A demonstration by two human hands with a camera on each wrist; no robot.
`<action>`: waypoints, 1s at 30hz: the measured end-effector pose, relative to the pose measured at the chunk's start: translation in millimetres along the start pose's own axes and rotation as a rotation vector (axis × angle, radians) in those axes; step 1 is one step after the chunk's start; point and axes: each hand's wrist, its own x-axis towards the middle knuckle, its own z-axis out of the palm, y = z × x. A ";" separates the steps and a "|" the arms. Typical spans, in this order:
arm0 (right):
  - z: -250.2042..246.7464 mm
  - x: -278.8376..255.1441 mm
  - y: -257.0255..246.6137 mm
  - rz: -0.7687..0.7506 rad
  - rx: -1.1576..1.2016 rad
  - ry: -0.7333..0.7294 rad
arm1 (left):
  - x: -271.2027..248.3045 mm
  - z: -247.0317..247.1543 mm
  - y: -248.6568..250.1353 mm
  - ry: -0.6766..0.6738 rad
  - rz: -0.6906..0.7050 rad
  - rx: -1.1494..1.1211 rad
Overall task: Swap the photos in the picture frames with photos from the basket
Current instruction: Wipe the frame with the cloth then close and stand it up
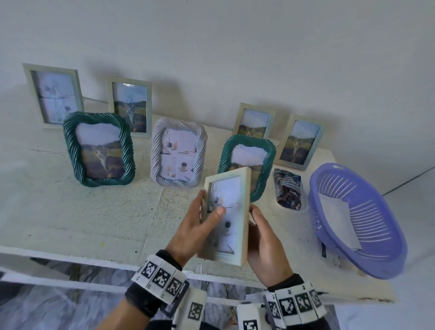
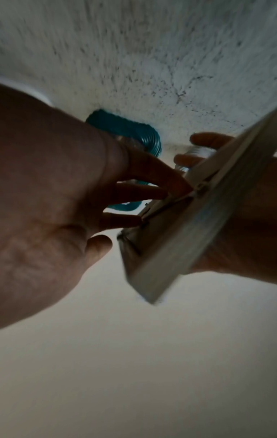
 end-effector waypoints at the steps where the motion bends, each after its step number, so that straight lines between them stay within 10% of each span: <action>1: 2.1 -0.7 -0.2 -0.050 -0.134 -0.010 | 0.6 1.4 1.3 -0.057 -0.015 -0.030; 10: 19.6 2.1 13.1 -0.360 -0.838 0.008 | -3.7 0.8 23.2 -0.135 -0.087 -0.347; 20: 5.2 3.9 -6.4 -0.750 -1.825 0.344 | -3.5 -6.3 28.0 0.019 -0.147 -0.166; 30: 9.2 -5.4 -19.7 0.067 -0.337 0.301 | -11.1 -14.4 30.1 0.112 -0.101 -0.090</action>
